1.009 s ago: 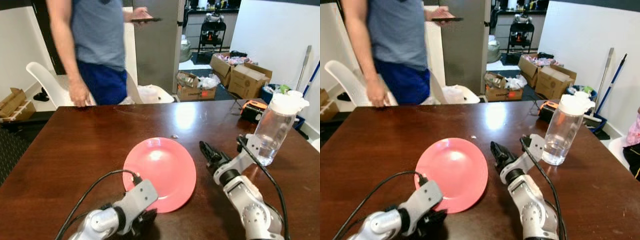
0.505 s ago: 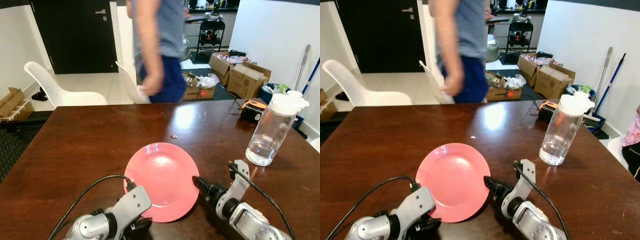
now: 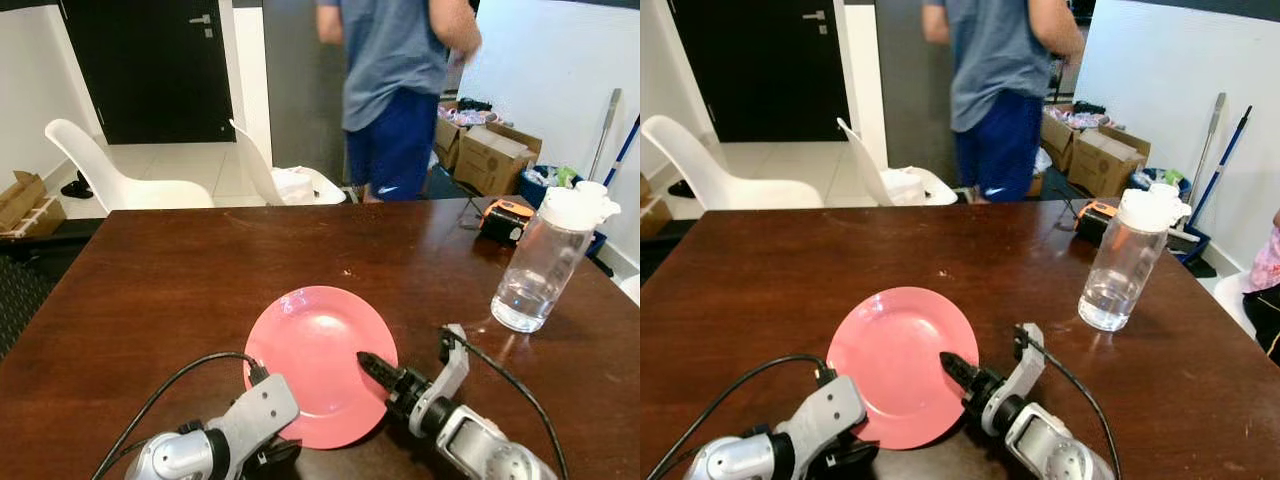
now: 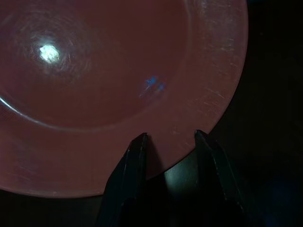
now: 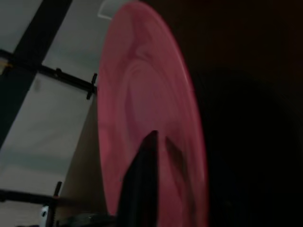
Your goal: Setting the table
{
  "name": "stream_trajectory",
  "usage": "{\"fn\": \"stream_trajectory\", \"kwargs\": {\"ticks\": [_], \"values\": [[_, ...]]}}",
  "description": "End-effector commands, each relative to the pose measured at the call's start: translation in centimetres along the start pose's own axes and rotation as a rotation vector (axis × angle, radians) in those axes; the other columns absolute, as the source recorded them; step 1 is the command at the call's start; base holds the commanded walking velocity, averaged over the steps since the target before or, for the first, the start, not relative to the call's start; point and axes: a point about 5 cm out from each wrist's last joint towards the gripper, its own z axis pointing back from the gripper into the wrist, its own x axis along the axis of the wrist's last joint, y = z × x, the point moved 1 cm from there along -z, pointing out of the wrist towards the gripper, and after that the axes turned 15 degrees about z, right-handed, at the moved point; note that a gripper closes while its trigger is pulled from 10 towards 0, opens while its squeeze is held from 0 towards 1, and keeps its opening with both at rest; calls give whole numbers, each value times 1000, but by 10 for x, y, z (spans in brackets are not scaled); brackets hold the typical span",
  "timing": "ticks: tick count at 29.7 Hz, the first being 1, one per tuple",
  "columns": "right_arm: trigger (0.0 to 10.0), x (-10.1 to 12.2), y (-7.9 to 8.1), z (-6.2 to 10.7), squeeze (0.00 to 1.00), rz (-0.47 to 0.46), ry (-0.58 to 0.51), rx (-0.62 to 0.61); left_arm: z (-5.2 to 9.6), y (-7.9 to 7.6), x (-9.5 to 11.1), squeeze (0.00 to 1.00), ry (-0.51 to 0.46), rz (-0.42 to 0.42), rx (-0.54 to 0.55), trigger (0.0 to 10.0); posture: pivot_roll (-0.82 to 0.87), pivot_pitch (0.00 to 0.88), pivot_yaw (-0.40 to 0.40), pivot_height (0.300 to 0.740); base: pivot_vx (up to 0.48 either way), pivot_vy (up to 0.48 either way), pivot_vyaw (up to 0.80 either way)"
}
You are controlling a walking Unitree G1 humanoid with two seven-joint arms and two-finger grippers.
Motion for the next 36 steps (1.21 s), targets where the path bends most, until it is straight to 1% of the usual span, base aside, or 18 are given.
{"fn": "stream_trajectory", "kwargs": {"ticks": [1, 5, 13, 14, 15, 18, 19, 20, 21, 22, 23, 24, 25, 27, 28, 30, 31, 36], "values": [[0, -7, -1, 0, 0, 17, 29, 2, 0, -5, -34, 133, 143, 73, -10, 10000, 59, 134, 68, 740, 0, 0, 0], [0, -5, 3, 1, 0, 16, 12, 48, 0, -5, -31, 129, 128, 83, -3, 10000, 56, 135, 67, 740, 0, 0, 0], [0, -6, 4, 3, 0, 3, -11, 72, 0, -3, -24, 118, 92, 88, 0, 10000, 54, 135, 71, 740, 0, 0, 0], [0, -6, 3, 3, 0, 2, -18, 68, 0, -1, -17, 106, 46, 109, 11, 10000, 50, 135, 73, 740, 0, 0, 0], [0, -3, 3, 4, 0, 20, -50, 61, 4, 9, 16, 0, -178, 243, 51, 10000, 50, 134, 71, 740, 0, 0, 0], [0, 4, 5, 4, 0, 95, -94, 43, 17, 24, 50, 0, -417, 424, 91, 10000, 50, 135, 72, 740, 0, 0, 0], [5137, 8, 6, 4, 0, 164, -111, 10, 23, 30, 59, 0, -485, 477, 113, 10000, 51, 135, 71, 740, 0, 0, 0], [5137, 8, 6, 4, 0, 164, -111, 10, 23, 30, 59, 0, -485, 477, 113, 10000, 51, 135, 71, 740, 0, 0, 0], [10000, 13, 7, 4, 0, 211, -136, -16, 30, 35, 65, 0, -539, 528, 133, 10000, 50, 134, 72, 740, 0, 0, 0], [10000, 13, 7, 4, 0, 211, -136, -16, 30, 35, 65, 0, -539, 528, 133, 10000, 50, 134, 72, 740, 0, 0, 0], [10000, 27, 13, 7, 0, 297, -211, -83, 45, 49, 71, 0, -637, 609, 223, 10000, 49, 134, 71, 740, 0, 0, 0], [10000, 33, 15, 8, 0, 321, -239, -108, 50, 54, 70, 0, -661, 633, 264, 10000, 49, 134, 71, 740, 0, 0, 0], [10000, 39, 22, 10, 0, 388, -272, -126, 55, 60, 66, 0, -673, 647, 341, 10000, 47, 132, 71, 740, 0, 0, 0], [10000, 47, 35, 14, 0, 492, -318, -146, 61, 67, 51, 0, -646, 653, 485, 10000, 43, 130, 69, 740, 0, 0, 0], [10000, 49, 44, 15, 0, 518, -347, -152, 62, 70, 37, 0, -612, 663, 571, 10000, 40, 128, 67, 740, 0, 0, 0], [10000, 49, 55, 15, 0, 537, -378, -159, 64, 71, 19, 0, -572, 691, 658, 10000, 37, 127, 63, 740, 0, 0, 0], [10000, 49, 58, 16, 0, 545, -384, -162, 64, 71, 15, 0, -563, 702, 678, 10000, 37, 127, 63, 740, 0, 0, 0], [10000, 49, 58, 16, 0, 545, -384, -162, 64, 71, 15, 0, -563, 702, 678, 10000, 37, 127, 63, 740, 0, 0, 0]]}}
